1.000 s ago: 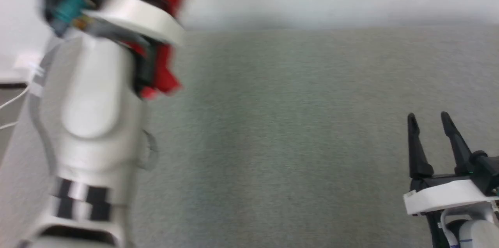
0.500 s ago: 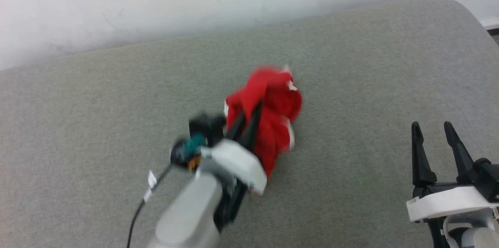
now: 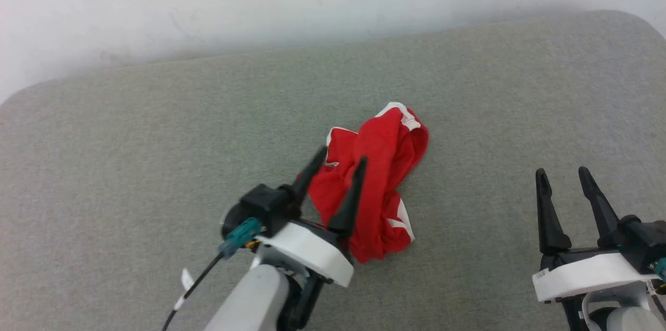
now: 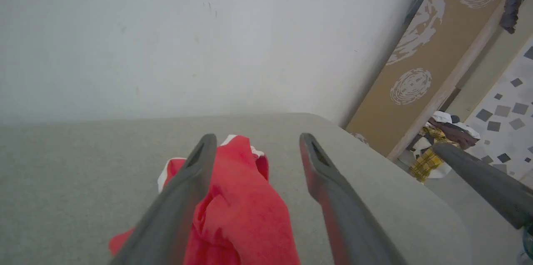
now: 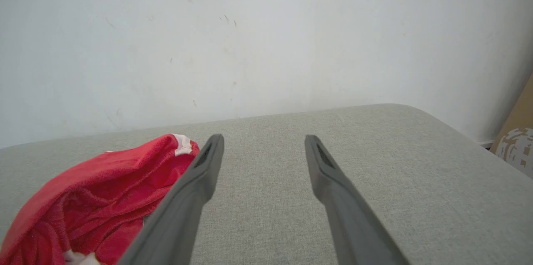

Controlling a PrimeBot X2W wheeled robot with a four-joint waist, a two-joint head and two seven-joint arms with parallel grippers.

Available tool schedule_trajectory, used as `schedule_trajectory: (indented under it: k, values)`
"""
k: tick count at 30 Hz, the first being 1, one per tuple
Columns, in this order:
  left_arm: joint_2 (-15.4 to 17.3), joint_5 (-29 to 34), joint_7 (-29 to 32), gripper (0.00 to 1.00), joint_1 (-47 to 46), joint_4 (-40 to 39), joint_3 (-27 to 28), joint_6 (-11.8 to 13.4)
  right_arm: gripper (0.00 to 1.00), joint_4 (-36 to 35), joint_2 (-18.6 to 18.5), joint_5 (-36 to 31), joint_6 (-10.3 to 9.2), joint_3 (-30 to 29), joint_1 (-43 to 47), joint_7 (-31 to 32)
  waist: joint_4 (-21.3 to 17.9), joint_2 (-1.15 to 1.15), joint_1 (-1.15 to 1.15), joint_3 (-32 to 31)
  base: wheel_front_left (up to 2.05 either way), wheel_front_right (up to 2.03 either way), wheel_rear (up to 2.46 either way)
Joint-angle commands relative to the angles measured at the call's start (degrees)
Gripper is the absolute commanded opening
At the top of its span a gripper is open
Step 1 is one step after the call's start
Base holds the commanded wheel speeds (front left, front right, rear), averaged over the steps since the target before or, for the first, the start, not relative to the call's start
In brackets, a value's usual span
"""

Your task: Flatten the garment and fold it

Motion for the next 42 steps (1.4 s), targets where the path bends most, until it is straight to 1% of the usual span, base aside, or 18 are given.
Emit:
schedule_trajectory:
  k: [1, 4, 7, 12, 18, 22, 26, 30, 34, 39, 40, 41, 42]
  values:
    - [0.3, 2.5, -0.3, 1.00, 2.4, -3.8, 2.4, 0.6, 1.00, -0.4, 0.1, -0.3, -0.05, 0.1, 0.7, -0.2, 1.3, 0.00, 0.00, -0.7, 0.00, 0.00, 0.00]
    - [0.3, 6.3, -0.3, 1.00, 4.5, -9.7, 6.0, 2.3, 1.00, -0.7, 0.1, -0.4, -0.05, 0.1, 0.9, 0.0, 2.1, 0.00, 0.00, -1.0, 0.00, 0.00, 0.00]
    - [0.3, 9.4, -0.3, 1.00, 6.0, -11.4, 8.7, 4.3, 1.00, -0.8, 0.1, -0.5, -0.05, 0.2, 1.4, 0.4, 2.9, 0.00, 0.00, -1.7, 0.00, 0.00, 0.00]
    - [0.7, 13.2, -0.3, 1.00, 8.3, -10.8, 14.0, 6.9, 1.00, -0.9, 0.1, -0.5, -0.05, 0.8, 2.1, 1.2, 3.6, 0.00, 0.00, -2.6, 0.00, 0.00, 0.00]
    - [2.7, 14.0, -0.3, 1.00, 12.5, -7.7, 19.8, 8.4, 1.00, -0.9, 0.1, -0.7, -0.05, 1.9, 3.3, 2.3, 3.9, 0.00, 0.00, -4.2, 0.00, 0.00, 0.00]
    - [3.3, 13.8, -0.3, 1.00, 14.4, -7.3, 22.3, 8.2, 1.00, -1.1, 0.1, -0.5, -0.05, 3.6, 3.9, 4.0, 4.5, 0.00, 0.00, -4.5, 0.00, 0.00, 0.00]
    - [3.6, 13.7, -0.3, 1.00, 15.5, -7.9, 23.7, 7.2, 1.00, -0.8, 0.1, 0.1, -0.05, 7.3, 3.2, 7.4, 5.4, 0.00, 0.00, -4.6, 0.00, 0.00, 0.00]
    - [3.7, 14.0, -0.3, 1.00, 15.8, -8.6, 24.3, 5.9, 1.00, 0.5, 0.1, 2.1, -0.05, 12.1, 1.3, 13.3, 6.9, 0.00, 0.00, -4.4, 0.00, 0.00, 0.00]
    - [3.5, 14.3, -0.3, 1.00, 15.8, -8.8, 24.6, 5.0, 1.00, 2.5, 0.1, 3.9, -0.05, 16.7, -2.5, 19.4, 8.4, 0.00, 0.00, -4.0, 0.00, 0.00, 0.00]
    - [2.7, 14.6, -0.3, 1.00, 15.4, -8.8, 24.6, 4.4, 1.00, 6.8, 0.0, 5.6, -0.05, 20.0, -7.5, 25.2, 10.3, 0.00, 0.00, -3.4, 0.00, 0.00, 0.00]
    - [2.5, 14.7, -0.3, 1.00, 15.3, -8.8, 24.6, 4.3, 0.96, 7.9, 0.0, 5.9, -0.05, 20.3, -8.4, 26.3, 10.5, 0.00, 0.00, -3.3, 0.00, 0.00, 0.00]
    - [2.3, 14.7, -0.3, 1.00, 15.2, -8.7, 24.6, 4.2, 0.46, 8.9, 0.0, 6.3, -0.05, 20.6, -9.2, 27.1, 10.7, 0.00, 0.00, -3.2, 0.00, 0.00, 0.00]
    - [2.2, 14.7, -0.3, 1.00, 15.1, -8.7, 24.6, 4.1, 0.00, 9.6, -0.2, 6.3, -0.05, 20.8, -9.9, 27.5, 10.9, 0.00, 0.00, -3.1, 0.00, 0.00, 0.00]
